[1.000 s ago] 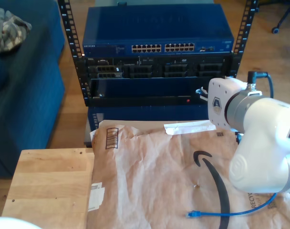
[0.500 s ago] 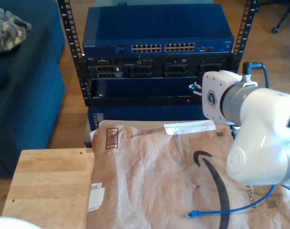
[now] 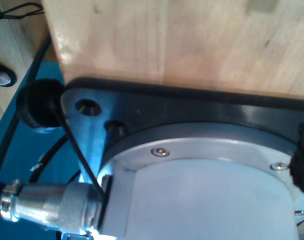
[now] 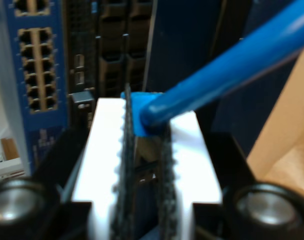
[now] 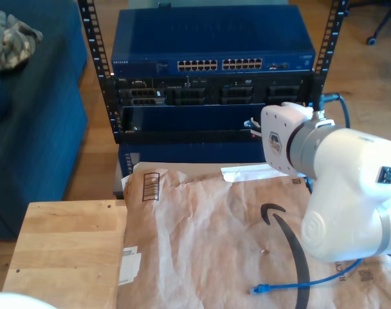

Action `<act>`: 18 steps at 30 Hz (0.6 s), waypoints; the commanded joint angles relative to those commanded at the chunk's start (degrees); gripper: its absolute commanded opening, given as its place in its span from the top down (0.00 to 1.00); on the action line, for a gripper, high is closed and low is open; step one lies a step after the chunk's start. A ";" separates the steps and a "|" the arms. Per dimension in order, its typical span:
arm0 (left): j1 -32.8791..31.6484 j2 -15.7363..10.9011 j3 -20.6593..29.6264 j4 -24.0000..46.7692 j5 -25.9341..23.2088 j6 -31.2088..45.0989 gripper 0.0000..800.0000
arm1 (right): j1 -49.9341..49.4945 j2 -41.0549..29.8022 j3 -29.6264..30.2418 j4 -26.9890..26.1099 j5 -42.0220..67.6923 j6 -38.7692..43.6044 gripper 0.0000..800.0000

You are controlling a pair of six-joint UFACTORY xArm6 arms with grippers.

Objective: Grab the cable and plug it in

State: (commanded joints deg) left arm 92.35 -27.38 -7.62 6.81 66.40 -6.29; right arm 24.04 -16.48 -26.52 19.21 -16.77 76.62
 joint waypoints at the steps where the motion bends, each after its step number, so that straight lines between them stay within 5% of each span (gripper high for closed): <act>1: 0.00 0.00 0.00 0.00 0.00 0.00 0.00 | 0.09 0.09 0.26 0.00 -1.49 0.00 1.00; 18: 0.00 0.00 0.00 0.00 0.00 0.00 0.00 | 0.79 5.63 5.10 0.18 -20.13 0.26 1.00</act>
State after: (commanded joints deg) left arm 92.35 -27.38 -7.62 6.81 66.40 -6.29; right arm 24.84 -10.86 -21.42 19.38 -36.90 76.88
